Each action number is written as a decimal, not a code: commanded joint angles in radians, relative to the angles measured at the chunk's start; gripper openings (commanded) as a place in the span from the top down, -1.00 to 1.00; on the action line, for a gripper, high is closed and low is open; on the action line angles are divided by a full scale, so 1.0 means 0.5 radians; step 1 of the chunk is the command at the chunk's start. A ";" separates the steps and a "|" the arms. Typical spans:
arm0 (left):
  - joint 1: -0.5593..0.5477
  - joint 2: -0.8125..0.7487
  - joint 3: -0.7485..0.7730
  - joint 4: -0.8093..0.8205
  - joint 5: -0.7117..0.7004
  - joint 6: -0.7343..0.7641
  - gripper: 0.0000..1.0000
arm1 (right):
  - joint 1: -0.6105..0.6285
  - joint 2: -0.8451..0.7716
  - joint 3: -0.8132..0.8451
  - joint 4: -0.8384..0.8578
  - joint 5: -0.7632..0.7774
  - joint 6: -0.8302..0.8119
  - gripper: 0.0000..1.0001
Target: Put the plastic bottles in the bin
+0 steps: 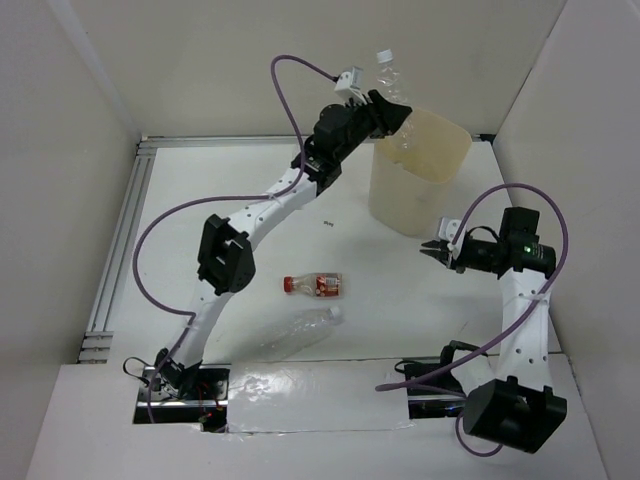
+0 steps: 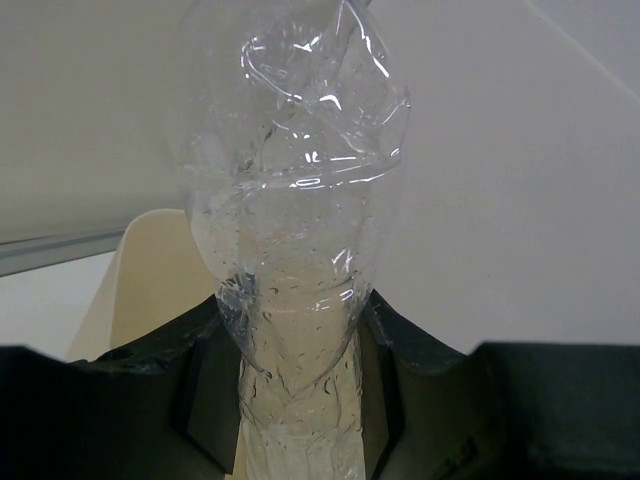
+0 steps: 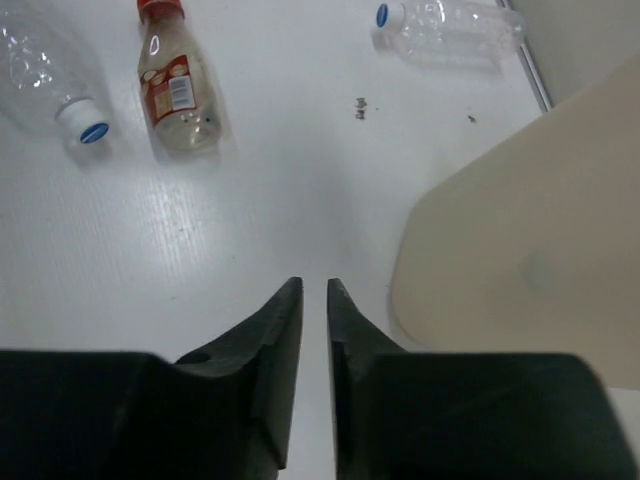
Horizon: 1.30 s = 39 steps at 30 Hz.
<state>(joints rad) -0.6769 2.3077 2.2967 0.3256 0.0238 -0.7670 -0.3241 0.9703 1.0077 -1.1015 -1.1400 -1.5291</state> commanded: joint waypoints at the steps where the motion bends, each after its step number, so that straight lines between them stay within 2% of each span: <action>1: -0.048 0.072 0.294 0.153 -0.023 -0.086 0.72 | 0.041 -0.078 -0.122 -0.077 -0.006 -0.151 0.60; 2: -0.048 0.094 0.294 0.153 -0.023 -0.059 0.62 | 0.059 -0.100 -0.144 -0.076 -0.006 -0.151 0.60; 3: -0.048 0.094 0.251 0.122 -0.002 -0.037 0.54 | 0.080 -0.100 -0.162 -0.010 -0.006 -0.151 0.33; 4: -0.069 0.094 0.208 0.104 -0.002 -0.013 0.41 | 0.081 -0.100 -0.190 0.024 -0.006 -0.105 -0.11; 5: -0.070 0.094 0.117 0.085 0.029 0.045 0.01 | 0.102 -0.118 -0.190 0.061 -0.036 -0.105 -0.45; 6: -0.070 0.070 0.086 0.085 0.029 0.064 -0.29 | 0.102 -0.118 -0.238 0.104 -0.057 -0.105 -0.71; 7: -0.070 0.069 0.061 0.055 0.050 0.086 -0.53 | 0.126 -0.118 -0.257 0.141 -0.079 -0.105 -0.84; 9: -0.088 0.048 0.033 0.036 0.078 0.123 -0.99 | 0.206 -0.118 -0.300 0.227 -0.128 -0.105 -0.96; 11: -0.088 0.011 0.033 0.036 0.103 0.181 -0.99 | 0.304 -0.070 -0.352 0.377 -0.110 -0.105 -0.98; 16: -0.106 -0.114 0.027 0.018 0.121 0.297 -0.99 | 0.715 0.121 -0.353 0.365 -0.049 -0.335 -0.98; 17: -0.106 -0.233 -0.025 0.018 0.121 0.322 -0.99 | 0.773 0.148 -0.331 0.390 -0.049 -0.335 -0.98; 19: -0.106 -0.414 -0.306 0.112 0.075 0.411 -0.99 | 0.973 0.240 -0.331 0.439 -0.024 -0.292 -0.98; 20: -0.106 -0.519 -0.429 0.155 0.045 0.451 -0.99 | 1.040 0.274 -0.331 0.591 0.019 -0.213 -0.95; 21: -0.106 -0.744 -0.679 0.189 -0.019 0.530 -0.99 | 1.171 0.338 -0.331 0.711 0.046 0.049 -0.91; 23: -0.088 -0.991 -0.941 0.214 -0.112 0.613 -0.99 | 1.316 0.415 -0.331 1.014 0.132 0.244 -0.86; 24: -0.088 -1.120 -1.067 0.174 -0.237 0.696 -0.99 | 1.469 0.498 -0.331 1.104 0.251 0.451 -0.86; 25: -0.067 -1.391 -1.345 0.144 -0.296 0.742 -0.99 | 1.537 0.550 -0.313 1.184 0.301 0.545 -0.83; 27: -0.042 -1.678 -1.647 0.025 -0.412 0.852 -0.99 | 1.654 0.654 -0.288 1.365 0.417 0.707 -0.80; 28: -0.042 -1.825 -1.952 -0.028 -0.458 0.953 -0.99 | 1.749 0.755 -0.261 1.414 0.463 0.857 -0.78; 29: -0.012 -2.115 -2.107 -0.080 -0.483 0.997 -0.99 | 1.786 0.805 -0.260 1.554 0.506 0.944 -0.78; 30: 0.010 -2.264 -2.254 -0.202 -0.508 1.070 -0.99 | 1.811 0.845 -0.260 1.626 0.592 1.069 -0.78; 31: 0.010 -2.548 -2.520 -0.270 -0.508 1.071 -0.99 | 1.856 0.918 -0.260 1.733 0.641 1.095 -0.78; 33: 0.041 -2.810 -2.727 -0.429 -0.508 1.071 -0.99 | 1.875 0.983 -0.282 1.834 0.764 1.189 -0.78; 34: 0.059 -2.924 -2.868 -0.628 -0.508 1.016 -0.99 | 1.897 1.059 -0.282 1.853 0.792 1.190 -0.78; 36: 0.059 -3.215 -2.976 -0.804 -0.462 0.951 -0.99 | 1.897 1.133 -0.230 1.881 0.874 1.242 -0.78; 39: 0.059 -3.437 -3.139 -1.059 -0.425 0.789 -0.99 | 1.949 1.253 -0.205 1.948 0.970 1.260 -0.78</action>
<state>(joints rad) -0.6502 0.6437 0.7834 -0.0139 -0.2005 -0.3271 0.6250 1.5654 0.8608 -0.2359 -0.7403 -0.9623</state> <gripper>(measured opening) 0.995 0.892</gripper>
